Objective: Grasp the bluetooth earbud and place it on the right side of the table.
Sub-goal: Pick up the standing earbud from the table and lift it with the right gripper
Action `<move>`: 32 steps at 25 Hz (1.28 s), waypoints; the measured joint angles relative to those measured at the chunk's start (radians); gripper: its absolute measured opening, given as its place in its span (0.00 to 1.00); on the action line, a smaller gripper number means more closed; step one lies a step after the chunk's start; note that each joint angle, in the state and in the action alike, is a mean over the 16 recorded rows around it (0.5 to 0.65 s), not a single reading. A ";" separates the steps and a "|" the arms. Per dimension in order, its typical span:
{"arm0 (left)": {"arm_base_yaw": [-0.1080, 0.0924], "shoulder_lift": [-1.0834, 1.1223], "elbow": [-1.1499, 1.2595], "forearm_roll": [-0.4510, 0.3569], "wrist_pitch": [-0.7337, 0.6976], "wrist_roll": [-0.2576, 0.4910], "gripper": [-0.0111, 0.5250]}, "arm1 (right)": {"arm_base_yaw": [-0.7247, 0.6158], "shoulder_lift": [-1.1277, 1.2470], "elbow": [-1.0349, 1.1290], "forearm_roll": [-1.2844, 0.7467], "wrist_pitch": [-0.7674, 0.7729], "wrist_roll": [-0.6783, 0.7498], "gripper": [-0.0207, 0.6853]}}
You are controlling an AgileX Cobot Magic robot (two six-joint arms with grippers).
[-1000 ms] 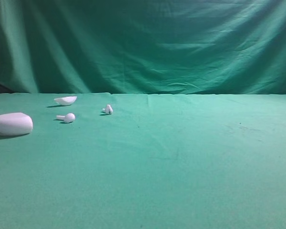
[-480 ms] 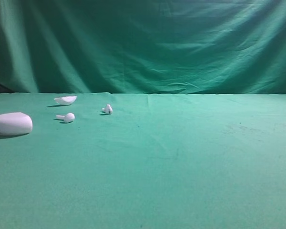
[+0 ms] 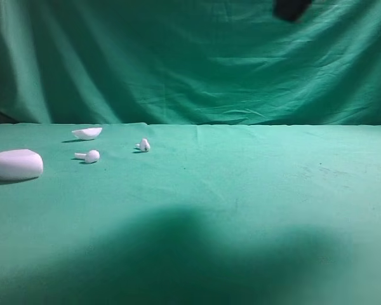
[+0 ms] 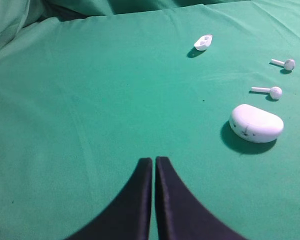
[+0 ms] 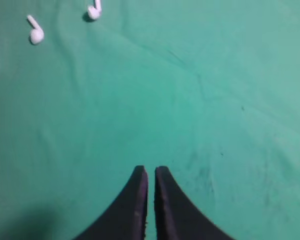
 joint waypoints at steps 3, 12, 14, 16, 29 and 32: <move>0.000 0.000 0.000 0.000 0.000 0.000 0.02 | 0.076 0.142 -0.134 -0.030 0.039 0.025 0.10; 0.000 0.000 0.000 0.000 0.000 0.000 0.02 | 0.260 0.517 -0.544 -0.130 0.139 0.116 0.14; 0.000 0.000 0.000 0.000 0.000 0.000 0.02 | 0.288 0.593 -0.631 -0.150 0.164 0.139 0.18; 0.000 0.000 0.000 0.000 0.000 0.000 0.02 | 0.310 0.665 -0.714 -0.169 0.187 0.163 0.23; 0.000 0.000 0.000 0.000 0.000 0.000 0.02 | 0.353 1.018 -1.074 -0.235 0.254 0.282 0.51; 0.000 0.000 0.000 0.000 0.000 0.000 0.02 | 0.353 1.060 -1.107 -0.248 0.251 0.295 0.52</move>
